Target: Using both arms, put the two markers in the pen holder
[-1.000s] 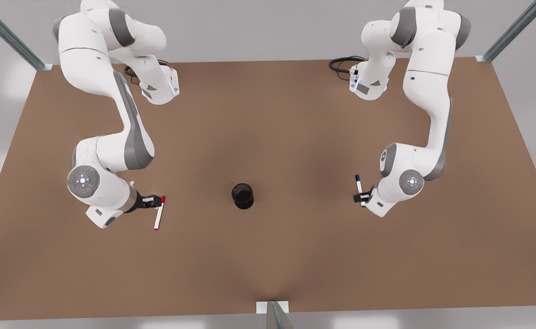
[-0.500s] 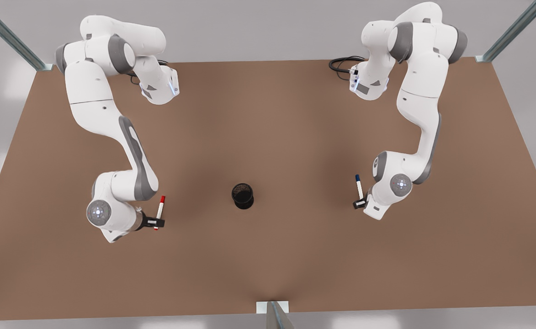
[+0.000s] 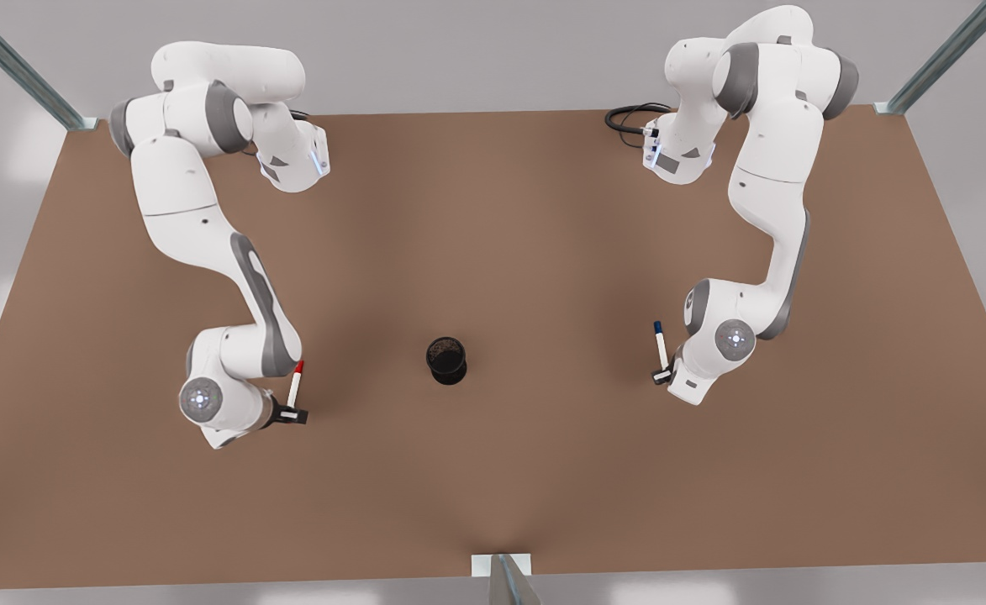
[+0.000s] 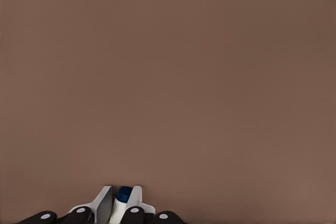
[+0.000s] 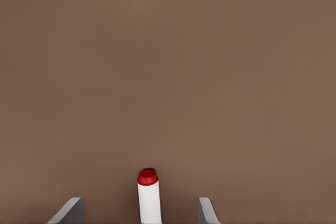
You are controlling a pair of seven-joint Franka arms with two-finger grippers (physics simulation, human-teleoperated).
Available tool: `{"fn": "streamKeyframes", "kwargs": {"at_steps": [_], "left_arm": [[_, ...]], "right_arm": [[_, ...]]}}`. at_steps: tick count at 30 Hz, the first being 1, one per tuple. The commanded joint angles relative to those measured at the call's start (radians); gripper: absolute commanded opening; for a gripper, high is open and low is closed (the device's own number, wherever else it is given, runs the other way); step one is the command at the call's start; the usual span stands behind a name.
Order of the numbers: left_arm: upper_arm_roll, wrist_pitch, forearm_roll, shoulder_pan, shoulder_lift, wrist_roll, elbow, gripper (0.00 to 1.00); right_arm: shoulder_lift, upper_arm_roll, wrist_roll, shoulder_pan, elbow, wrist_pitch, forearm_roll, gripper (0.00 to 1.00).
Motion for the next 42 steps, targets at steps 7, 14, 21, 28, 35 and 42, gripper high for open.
{"fn": "streamKeyframes", "kwargs": {"at_steps": [7, 14, 21, 28, 35, 42], "left_arm": [[0.0, 0.002, 0.029, 0.002, 0.0, -0.013, 0.0, 0.21], [-0.06, -0.277, 0.022, 0.0, -0.082, 0.037, 0.194, 0.21], [-0.302, -0.423, -0.035, -0.06, -0.114, 0.083, 0.436, 0.21], [-0.293, 0.049, -0.063, -0.258, 0.024, -0.009, 0.603, 0.21], [-0.207, 0.287, -0.058, -0.403, 0.09, -0.13, 0.605, 0.21], [-0.193, 0.312, -0.049, -0.414, 0.124, -0.114, 0.554, 0.21]], "right_arm": [[0.014, -0.001, 0.049, 0.002, -0.004, 0.03, -0.032, 0.72], [0.012, -0.001, 0.085, 0.014, -0.027, 0.022, -0.032, 0.64], [-0.014, 0.001, 0.086, 0.014, -0.058, 0.017, -0.032, 0.49], [-0.009, 0.001, 0.091, 0.011, -0.058, 0.014, -0.032, 0.36], [-0.009, 0.001, 0.091, 0.012, -0.058, 0.013, -0.032, 0.36], [-0.058, 0.01, 0.088, 0.011, -0.053, -0.016, -0.032, 0.29]]}}
